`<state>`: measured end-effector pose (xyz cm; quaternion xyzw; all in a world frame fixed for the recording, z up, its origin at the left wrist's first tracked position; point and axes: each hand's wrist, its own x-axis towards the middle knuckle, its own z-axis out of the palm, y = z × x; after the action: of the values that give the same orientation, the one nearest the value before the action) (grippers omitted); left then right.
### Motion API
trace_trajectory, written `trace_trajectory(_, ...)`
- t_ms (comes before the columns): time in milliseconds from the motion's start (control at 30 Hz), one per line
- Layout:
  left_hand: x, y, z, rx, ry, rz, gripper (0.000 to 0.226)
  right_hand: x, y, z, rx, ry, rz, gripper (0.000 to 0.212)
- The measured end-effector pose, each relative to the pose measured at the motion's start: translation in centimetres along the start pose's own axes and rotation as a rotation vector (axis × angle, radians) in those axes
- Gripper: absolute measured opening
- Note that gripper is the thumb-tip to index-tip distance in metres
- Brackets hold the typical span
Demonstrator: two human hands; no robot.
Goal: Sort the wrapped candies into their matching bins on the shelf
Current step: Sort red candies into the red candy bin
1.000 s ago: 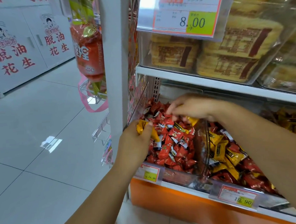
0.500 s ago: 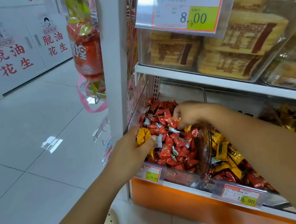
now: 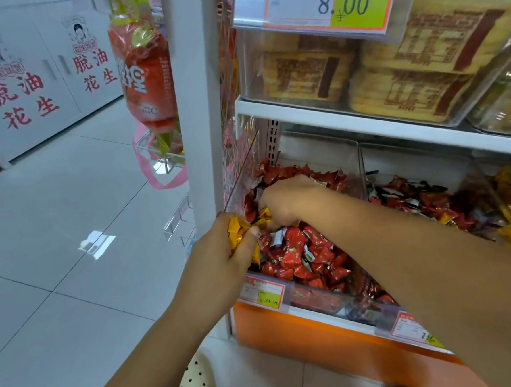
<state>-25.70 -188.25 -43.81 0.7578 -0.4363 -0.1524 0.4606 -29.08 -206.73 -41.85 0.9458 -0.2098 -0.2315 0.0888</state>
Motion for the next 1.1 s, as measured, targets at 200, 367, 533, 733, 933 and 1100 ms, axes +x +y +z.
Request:
trace_trajectory(200, 0.4, 0.0, 0.1, 0.021, -0.022, -0.046, 0.019, -3.3, 2.8, -0.3, 0.341, 0.144, 0.004, 0.036)
trace_trajectory(367, 0.7, 0.8, 0.8, 0.018, 0.037, -0.061, 0.012, -7.1, 4.2, -1.4, 0.316, 0.218, -0.017, 0.035)
trace_trajectory(533, 1.7, 1.6, 2.4, -0.067, -0.096, -0.004, 0.028, -9.6, 4.5, -1.5, 0.411, 0.187, -0.037, 0.035)
trace_trajectory(733, 2.4, 1.8, 3.4, -0.046, -0.108, -0.064, 0.047, -10.1, 4.8, -1.3, 0.692, 0.084, -0.082, 0.044)
trace_trajectory(933, 2.6, 0.6, 3.0, -0.037, -0.099, -0.061, 0.038, -8.1, 9.8, -0.7, 0.528, 0.169, 0.215, 0.018)
trace_trajectory(1100, 2.8, 0.2, 3.3, -0.021, -0.101, -0.041, 0.043, -6.6, 9.0, -1.3, 0.226, -0.026, 0.255, 0.025)
